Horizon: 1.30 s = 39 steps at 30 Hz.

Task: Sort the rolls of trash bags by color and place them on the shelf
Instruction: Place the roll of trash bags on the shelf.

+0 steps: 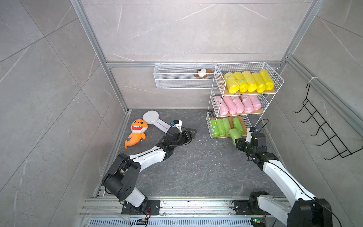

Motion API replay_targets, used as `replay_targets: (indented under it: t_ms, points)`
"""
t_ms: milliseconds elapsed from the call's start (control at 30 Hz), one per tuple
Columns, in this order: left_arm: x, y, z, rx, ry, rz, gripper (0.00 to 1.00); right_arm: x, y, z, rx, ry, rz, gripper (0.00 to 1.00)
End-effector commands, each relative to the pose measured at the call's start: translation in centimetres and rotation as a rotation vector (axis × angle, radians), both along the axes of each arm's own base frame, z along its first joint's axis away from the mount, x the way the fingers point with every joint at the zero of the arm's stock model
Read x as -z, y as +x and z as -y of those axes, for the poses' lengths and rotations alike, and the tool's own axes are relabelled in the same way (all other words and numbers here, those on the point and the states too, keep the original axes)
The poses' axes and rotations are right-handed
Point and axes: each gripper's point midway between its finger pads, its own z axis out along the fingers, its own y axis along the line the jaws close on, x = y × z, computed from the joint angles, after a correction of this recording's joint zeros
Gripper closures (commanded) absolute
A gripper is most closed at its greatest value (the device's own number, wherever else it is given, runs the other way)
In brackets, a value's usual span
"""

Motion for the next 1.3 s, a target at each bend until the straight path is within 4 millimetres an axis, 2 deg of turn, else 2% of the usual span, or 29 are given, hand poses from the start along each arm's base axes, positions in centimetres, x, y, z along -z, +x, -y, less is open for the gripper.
replay_targets:
  t_ms: [0, 167, 400, 933, 1167, 1267]
  points:
    - [-1.4, -0.2, 1.1, 0.061, -0.007, 0.044, 0.25, -3.5, 4.0, 1.6, 0.080, -0.028, 0.193, 0.77]
    - [-1.3, -0.4, 1.2, 0.071, -0.003, 0.037, 0.25, -1.3, 6.6, 2.7, 0.121, -0.022, 0.179, 0.77]
    - [-1.3, -0.4, 1.6, 0.085, -0.007, 0.031, 0.25, 0.5, 9.4, 3.2, 0.123, 0.019, 0.179, 0.77]
    - [-0.9, -0.4, 1.9, 0.090, -0.008, 0.018, 0.25, 2.2, 13.1, 2.0, 0.076, 0.094, 0.143, 0.75]
    - [-0.7, -0.5, 1.7, 0.085, -0.005, 0.016, 0.25, 3.2, 13.8, 2.7, 0.100, 0.065, 0.123, 0.73]
    - [-0.5, -0.6, 1.6, 0.081, -0.004, 0.013, 0.25, 2.9, 14.0, 2.9, 0.106, 0.053, 0.123, 0.73]
